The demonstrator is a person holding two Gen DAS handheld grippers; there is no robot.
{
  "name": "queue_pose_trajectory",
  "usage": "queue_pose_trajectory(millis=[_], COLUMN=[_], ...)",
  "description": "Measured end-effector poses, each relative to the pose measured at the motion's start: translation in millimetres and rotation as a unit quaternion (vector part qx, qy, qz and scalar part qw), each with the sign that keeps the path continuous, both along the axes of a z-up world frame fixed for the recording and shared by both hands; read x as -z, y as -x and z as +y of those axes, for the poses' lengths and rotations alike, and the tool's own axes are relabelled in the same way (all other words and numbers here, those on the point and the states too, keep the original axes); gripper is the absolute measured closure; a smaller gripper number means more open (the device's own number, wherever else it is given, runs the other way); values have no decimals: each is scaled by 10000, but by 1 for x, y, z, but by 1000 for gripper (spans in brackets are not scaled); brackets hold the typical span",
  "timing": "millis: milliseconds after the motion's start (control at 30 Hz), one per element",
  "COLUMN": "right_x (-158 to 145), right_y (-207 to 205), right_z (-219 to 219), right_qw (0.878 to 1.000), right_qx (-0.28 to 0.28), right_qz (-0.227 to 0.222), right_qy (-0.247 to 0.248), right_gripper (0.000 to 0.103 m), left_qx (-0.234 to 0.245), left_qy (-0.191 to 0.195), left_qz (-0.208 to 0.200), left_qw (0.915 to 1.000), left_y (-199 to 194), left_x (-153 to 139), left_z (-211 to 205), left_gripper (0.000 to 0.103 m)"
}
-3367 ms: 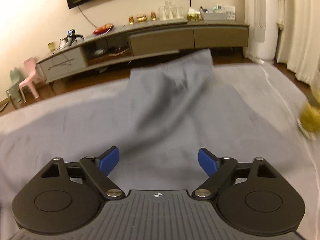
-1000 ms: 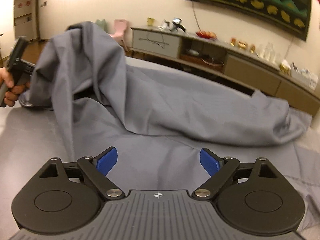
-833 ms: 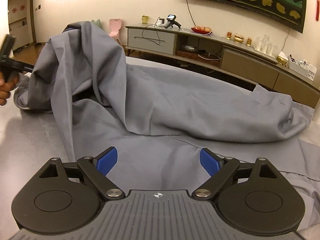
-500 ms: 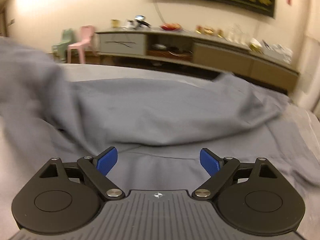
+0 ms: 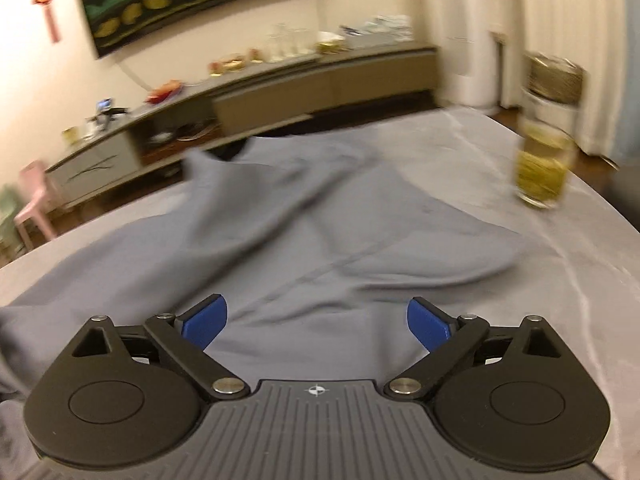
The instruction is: Fold clothes
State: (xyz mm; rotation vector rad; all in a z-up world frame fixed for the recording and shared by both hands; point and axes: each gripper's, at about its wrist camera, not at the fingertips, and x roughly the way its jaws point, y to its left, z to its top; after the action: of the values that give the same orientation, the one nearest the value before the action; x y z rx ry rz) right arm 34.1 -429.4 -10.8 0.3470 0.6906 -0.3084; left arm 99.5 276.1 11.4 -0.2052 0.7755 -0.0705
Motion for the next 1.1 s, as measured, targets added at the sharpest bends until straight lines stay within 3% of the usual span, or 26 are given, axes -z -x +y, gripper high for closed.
queue_pose_trajectory(millis=[67,233,367,567,667,700,733,767,800,867,933,1000,1033,1100], right_x=[12,28,21,20,31,35,34,33,25,-1,-61,-92,-106,-77], right_y=[-5,-18,-15,-1,-5,-8,-10,-13,-12,-4,30,52,63,43], right_z=[-2,-1,-21,-75,-72,-69,-64,-59,-58,-62,-71,-70,-69,-72], right_qw=[9996,9955,9967,9947,9955,9954,9949,9942,9961,9991,9892,9803,9755,9896], right_qx=[-180,-592,-286,694,335,171,61,-41,-56,23,192,230,245,475], right_qz=[141,369,383,494,676,729,730,725,544,2,-1445,-1960,-2184,-1303], right_qy=[192,642,656,578,574,591,687,793,687,432,-178,-73,3,390], right_gripper=[6,7,7,6,9,28,38,79,96,98,101,101,101,101], left_qx=[-41,-440,-958,-850,-679,-634,-606,-596,-649,-938,-1279,-1537,-1614,-1707], left_qy=[-330,-932,-906,-927,-1021,-1047,-1065,-1060,-1002,-608,-26,525,544,349], left_qz=[157,340,138,145,155,125,54,-48,-211,-660,-1162,-1627,-1544,-871], left_qw=[9993,9941,9912,9920,9923,9924,9925,9926,9926,9915,9850,9732,9732,9808], left_y=[-7,-26,-34,-36,-37,-36,-36,-34,-32,-22,-8,8,8,-4], left_x=[12,25,16,9,12,12,11,9,3,-16,-39,-55,-54,-38], left_z=[-8,-5,13,16,9,7,5,4,7,23,43,59,62,66], left_gripper=[93,96,96,96,96,97,97,97,98,98,99,99,99,99])
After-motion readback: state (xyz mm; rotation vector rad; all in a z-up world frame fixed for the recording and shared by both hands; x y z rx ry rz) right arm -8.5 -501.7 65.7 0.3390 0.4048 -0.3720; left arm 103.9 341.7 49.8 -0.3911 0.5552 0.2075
